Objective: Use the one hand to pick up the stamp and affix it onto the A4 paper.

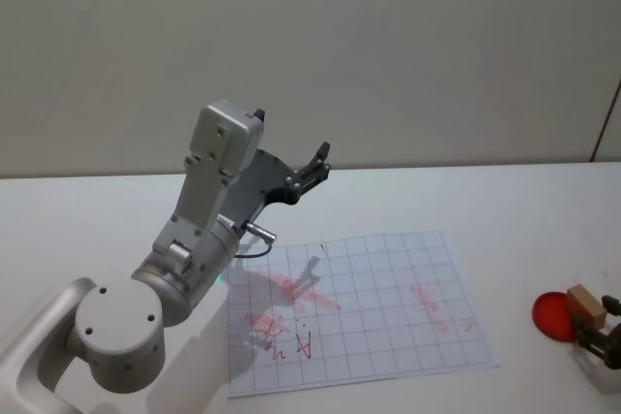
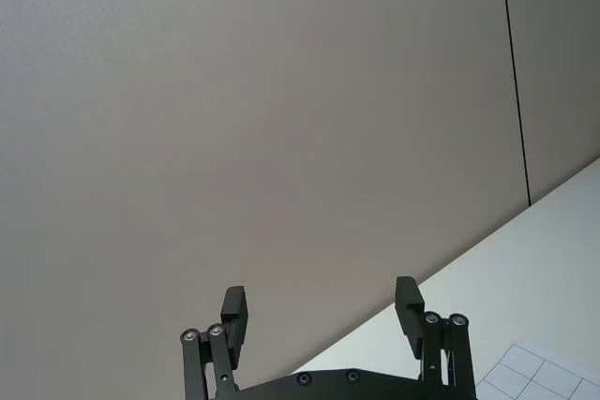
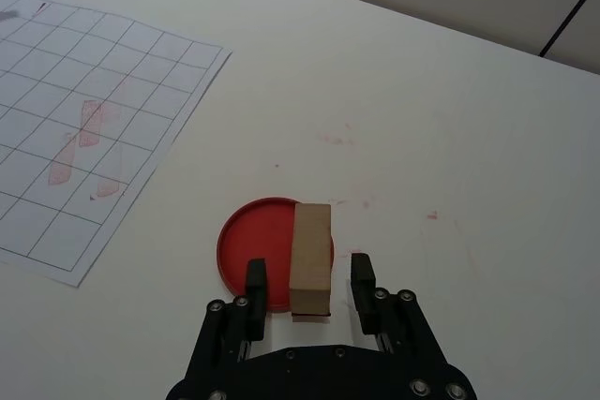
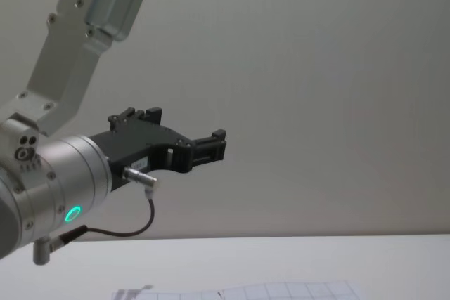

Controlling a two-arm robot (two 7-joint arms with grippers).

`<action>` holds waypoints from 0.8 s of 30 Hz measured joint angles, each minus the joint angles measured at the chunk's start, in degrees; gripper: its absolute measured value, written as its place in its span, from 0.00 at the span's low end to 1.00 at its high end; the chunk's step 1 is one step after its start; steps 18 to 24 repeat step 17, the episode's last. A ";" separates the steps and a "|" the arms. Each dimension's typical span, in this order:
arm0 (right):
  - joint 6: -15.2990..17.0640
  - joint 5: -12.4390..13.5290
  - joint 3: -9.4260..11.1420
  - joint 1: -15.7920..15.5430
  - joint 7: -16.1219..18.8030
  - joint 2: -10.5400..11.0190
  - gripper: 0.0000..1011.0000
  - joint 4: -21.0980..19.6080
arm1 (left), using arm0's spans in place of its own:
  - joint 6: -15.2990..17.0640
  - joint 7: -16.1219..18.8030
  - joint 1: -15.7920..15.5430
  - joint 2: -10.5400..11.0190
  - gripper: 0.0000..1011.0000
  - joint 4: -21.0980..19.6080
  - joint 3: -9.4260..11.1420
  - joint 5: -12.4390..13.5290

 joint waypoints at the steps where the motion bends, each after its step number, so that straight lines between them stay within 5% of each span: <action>1: -0.02 -0.03 -0.01 0.03 0.02 -0.01 0.54 0.01 | 0.00 0.00 0.00 0.00 0.99 0.00 0.00 0.00; 16: -0.23 -0.26 -0.17 0.44 0.30 -0.18 0.97 0.21 | 0.00 0.00 0.00 0.00 0.99 0.00 0.00 0.00; 24: -0.23 -0.27 -0.17 0.46 0.31 -0.18 0.99 0.22 | 0.00 0.00 0.00 0.00 0.99 0.00 0.00 0.00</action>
